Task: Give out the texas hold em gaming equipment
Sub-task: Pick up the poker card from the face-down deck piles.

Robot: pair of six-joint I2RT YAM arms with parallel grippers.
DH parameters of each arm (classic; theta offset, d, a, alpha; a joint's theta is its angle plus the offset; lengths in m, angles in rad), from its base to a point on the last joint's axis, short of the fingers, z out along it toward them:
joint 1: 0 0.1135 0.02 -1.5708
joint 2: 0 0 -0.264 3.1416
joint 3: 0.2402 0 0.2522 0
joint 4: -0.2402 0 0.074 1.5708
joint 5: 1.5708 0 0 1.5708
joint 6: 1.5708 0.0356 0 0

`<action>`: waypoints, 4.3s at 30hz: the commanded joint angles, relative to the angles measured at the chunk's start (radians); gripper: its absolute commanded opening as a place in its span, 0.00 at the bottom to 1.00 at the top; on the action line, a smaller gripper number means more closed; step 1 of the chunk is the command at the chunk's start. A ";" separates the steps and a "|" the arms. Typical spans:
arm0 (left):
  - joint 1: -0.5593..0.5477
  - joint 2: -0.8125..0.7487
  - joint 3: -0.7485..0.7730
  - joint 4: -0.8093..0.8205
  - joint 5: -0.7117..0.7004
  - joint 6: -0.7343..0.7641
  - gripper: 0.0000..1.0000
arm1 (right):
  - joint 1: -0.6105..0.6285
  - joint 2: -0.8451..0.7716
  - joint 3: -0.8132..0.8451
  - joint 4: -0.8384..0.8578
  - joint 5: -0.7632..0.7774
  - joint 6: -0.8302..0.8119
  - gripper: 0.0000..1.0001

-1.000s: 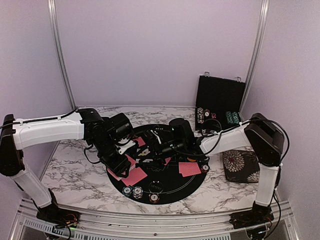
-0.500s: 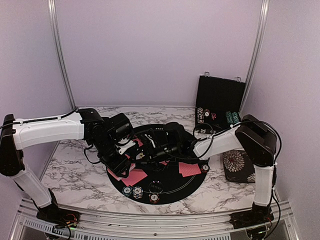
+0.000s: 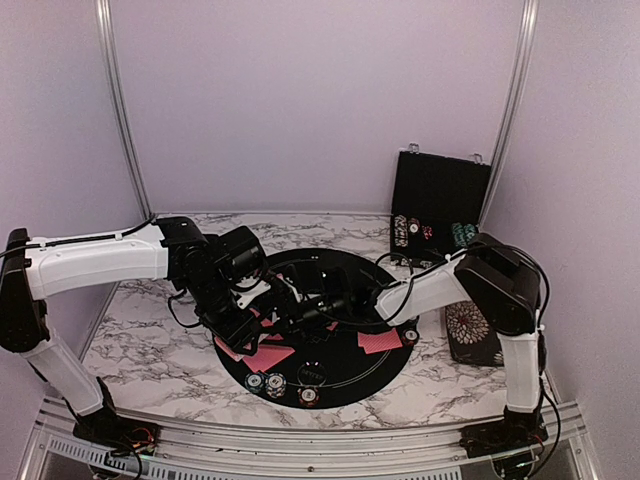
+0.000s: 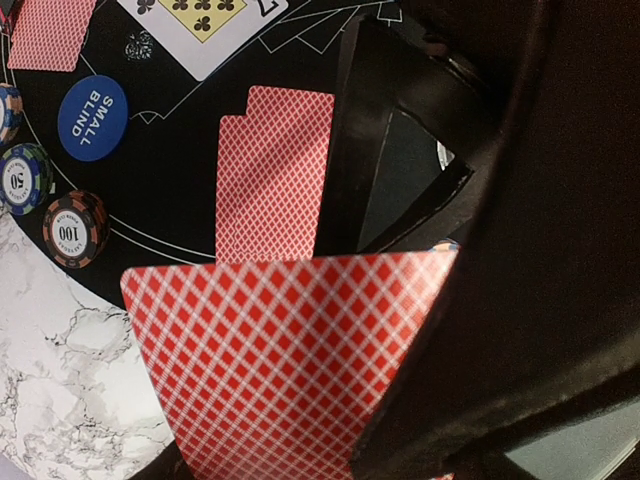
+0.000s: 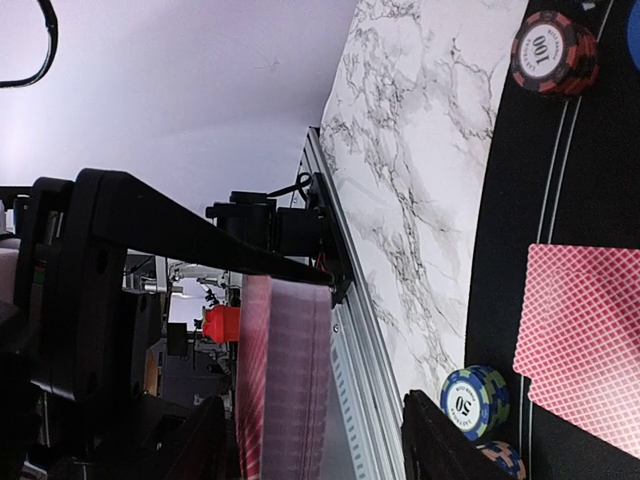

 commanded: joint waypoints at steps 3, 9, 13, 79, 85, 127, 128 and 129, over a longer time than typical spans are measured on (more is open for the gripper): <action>-0.003 -0.002 0.020 0.000 -0.001 0.006 0.51 | 0.010 0.014 0.034 0.014 -0.003 -0.007 0.55; -0.003 -0.008 0.014 0.001 -0.002 0.004 0.51 | 0.001 0.008 0.025 -0.019 0.014 -0.028 0.49; -0.003 -0.012 0.012 0.000 -0.004 0.005 0.51 | -0.008 -0.001 0.020 -0.036 0.021 -0.041 0.46; -0.003 -0.002 -0.001 -0.001 -0.004 0.004 0.51 | -0.069 -0.166 -0.070 -0.074 0.053 -0.066 0.24; -0.003 -0.003 -0.001 -0.001 -0.005 0.005 0.51 | -0.068 -0.170 -0.083 -0.073 0.051 -0.066 0.22; -0.003 -0.015 -0.009 0.000 -0.008 0.001 0.50 | -0.128 -0.195 -0.116 -0.002 0.011 -0.008 0.00; -0.003 -0.014 -0.009 0.001 -0.009 0.001 0.50 | -0.131 -0.199 -0.120 -0.001 0.011 -0.007 0.00; -0.003 -0.013 -0.008 0.001 -0.009 0.001 0.50 | -0.133 -0.202 -0.122 0.003 0.011 -0.003 0.00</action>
